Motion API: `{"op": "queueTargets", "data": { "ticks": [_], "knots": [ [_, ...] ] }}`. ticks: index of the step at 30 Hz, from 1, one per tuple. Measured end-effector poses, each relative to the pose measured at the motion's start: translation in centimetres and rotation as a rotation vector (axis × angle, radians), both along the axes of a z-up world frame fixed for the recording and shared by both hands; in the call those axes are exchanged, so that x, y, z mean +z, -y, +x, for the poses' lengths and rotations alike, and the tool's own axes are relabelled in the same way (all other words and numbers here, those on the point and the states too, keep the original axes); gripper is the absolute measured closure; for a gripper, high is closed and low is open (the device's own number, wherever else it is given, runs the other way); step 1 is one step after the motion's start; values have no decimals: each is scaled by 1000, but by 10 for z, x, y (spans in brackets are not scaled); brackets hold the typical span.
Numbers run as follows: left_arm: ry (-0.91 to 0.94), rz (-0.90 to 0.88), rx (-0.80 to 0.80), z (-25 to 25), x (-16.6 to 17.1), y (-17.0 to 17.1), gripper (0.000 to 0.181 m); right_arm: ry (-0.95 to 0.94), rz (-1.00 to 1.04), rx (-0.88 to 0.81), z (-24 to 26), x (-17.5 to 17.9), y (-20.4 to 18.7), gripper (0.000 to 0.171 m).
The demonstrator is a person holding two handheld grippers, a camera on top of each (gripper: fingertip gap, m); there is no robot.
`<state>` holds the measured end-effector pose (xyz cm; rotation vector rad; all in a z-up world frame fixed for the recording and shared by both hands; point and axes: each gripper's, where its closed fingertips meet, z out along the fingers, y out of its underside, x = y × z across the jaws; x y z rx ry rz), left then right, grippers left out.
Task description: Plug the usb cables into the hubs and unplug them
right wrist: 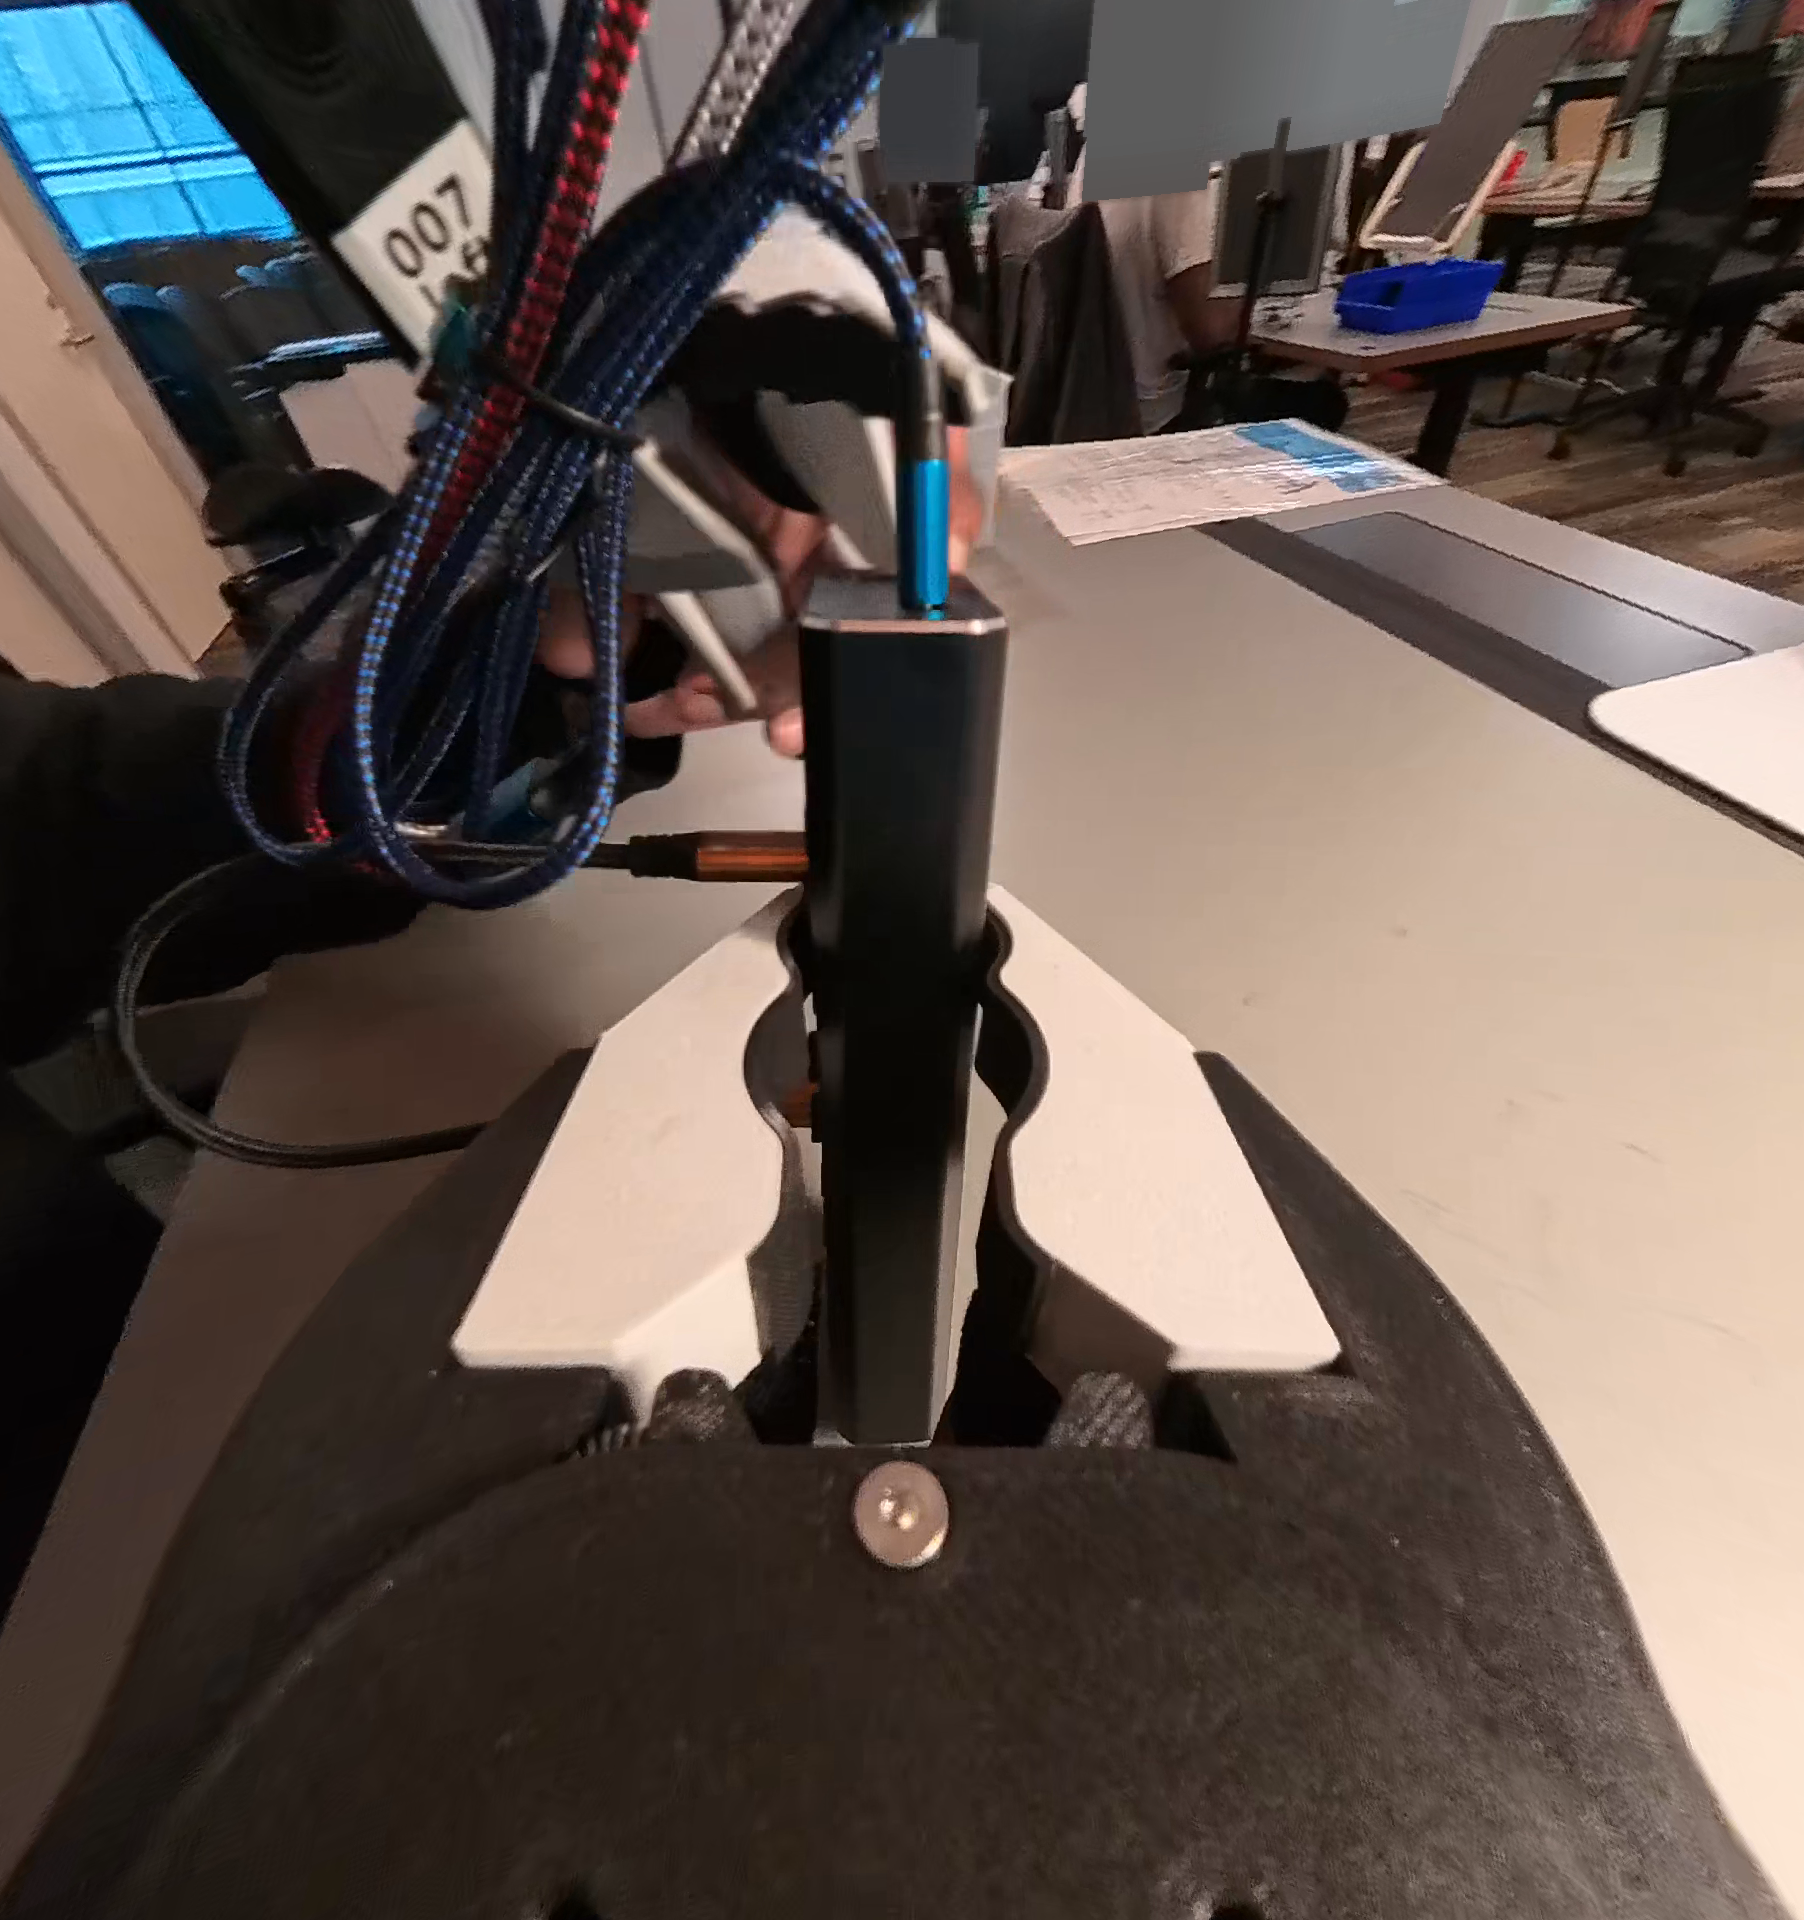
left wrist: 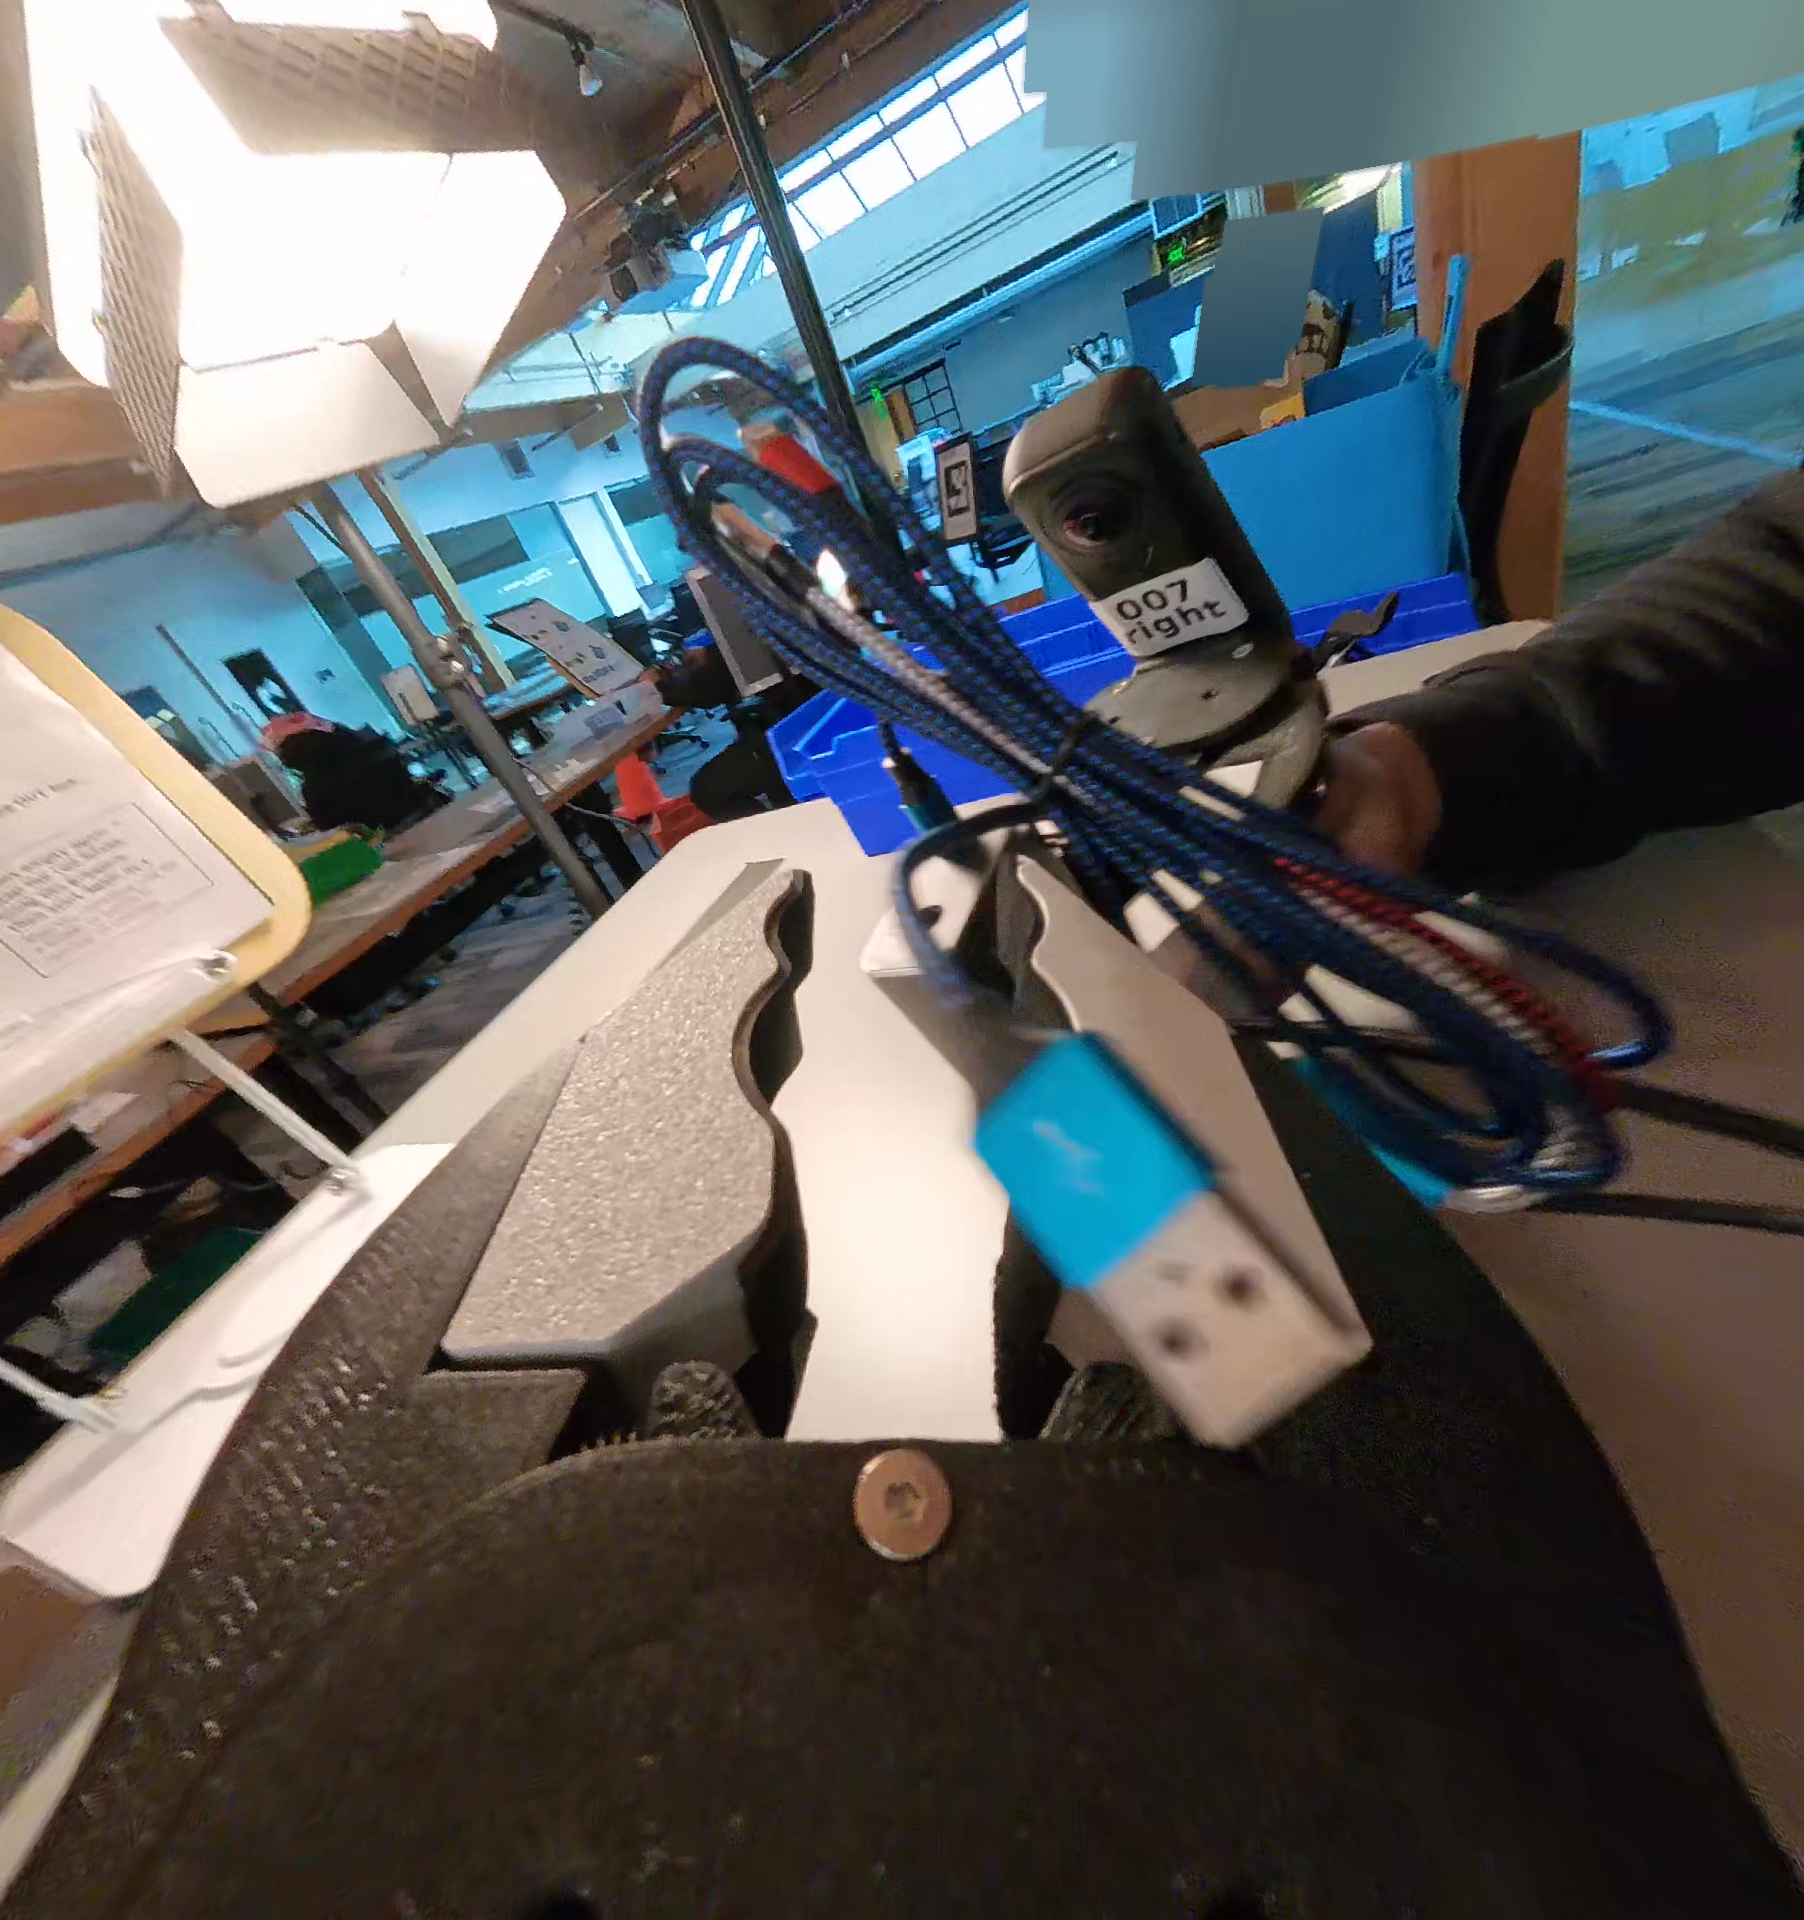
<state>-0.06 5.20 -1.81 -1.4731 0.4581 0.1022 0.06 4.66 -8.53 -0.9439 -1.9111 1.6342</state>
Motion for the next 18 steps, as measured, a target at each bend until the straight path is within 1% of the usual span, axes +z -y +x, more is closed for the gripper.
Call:
{"op": "queueTargets", "data": {
  "ticks": [1,4,8,10,13,15,18],
  "knots": [
    [33,-11,-21,3,0,0,145,-3,-3,-21,-2,1,-3,145],
    [149,-19,-101,12,3,2,153,-18,-14,-54,-5,3,-9,145],
    [240,15,-195,23,8,5,160,0,-30,-32,-4,2,-3,146],
    [229,-2,-215,27,3,3,159,14,-34,4,-1,-1,4,146],
    [142,11,-223,38,-1,2,159,5,-26,71,7,-2,17,145],
    [81,69,-207,44,4,3,159,-3,-18,86,9,-2,22,146],
    [32,172,-122,42,15,2,157,-13,-19,58,7,-1,22,145]
  ]
}}
